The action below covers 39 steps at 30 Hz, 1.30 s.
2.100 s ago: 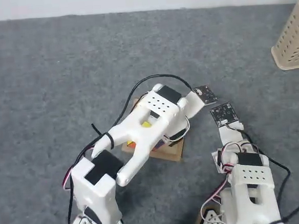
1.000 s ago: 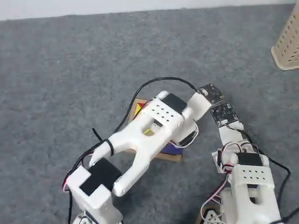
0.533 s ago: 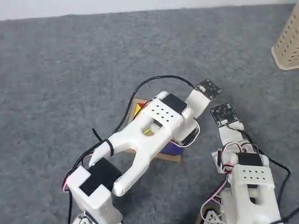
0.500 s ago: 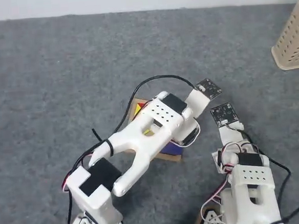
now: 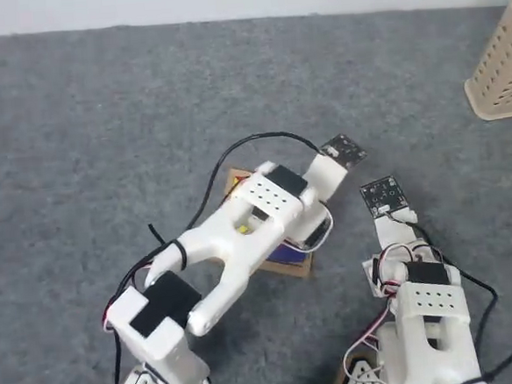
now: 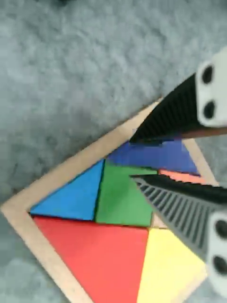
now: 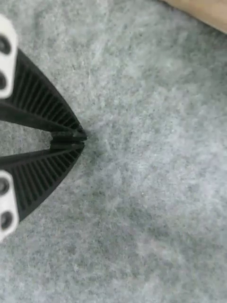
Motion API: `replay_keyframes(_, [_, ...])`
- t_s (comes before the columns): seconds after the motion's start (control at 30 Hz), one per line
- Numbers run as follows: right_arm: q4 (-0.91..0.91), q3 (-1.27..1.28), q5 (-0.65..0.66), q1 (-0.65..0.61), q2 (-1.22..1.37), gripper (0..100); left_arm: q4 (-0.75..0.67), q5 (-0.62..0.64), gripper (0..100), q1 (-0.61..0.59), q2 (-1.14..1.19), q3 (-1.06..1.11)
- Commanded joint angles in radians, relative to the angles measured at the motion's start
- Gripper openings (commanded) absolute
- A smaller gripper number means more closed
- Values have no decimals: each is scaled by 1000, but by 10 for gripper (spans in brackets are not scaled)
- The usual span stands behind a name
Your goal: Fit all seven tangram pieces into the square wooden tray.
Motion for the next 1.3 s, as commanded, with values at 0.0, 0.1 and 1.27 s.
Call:
replay_keyframes(0.0, [-19,-57,14,8,5,6,8,-34,98,-29,-41,1])
replay_keyframes(0.1, [-19,-57,14,8,5,6,8,-37,98,-38,-49,-1])
replay_keyframes(1.27, [25,-44,14,16,4,6,-384,-313,97,-1028,-1999,1371])
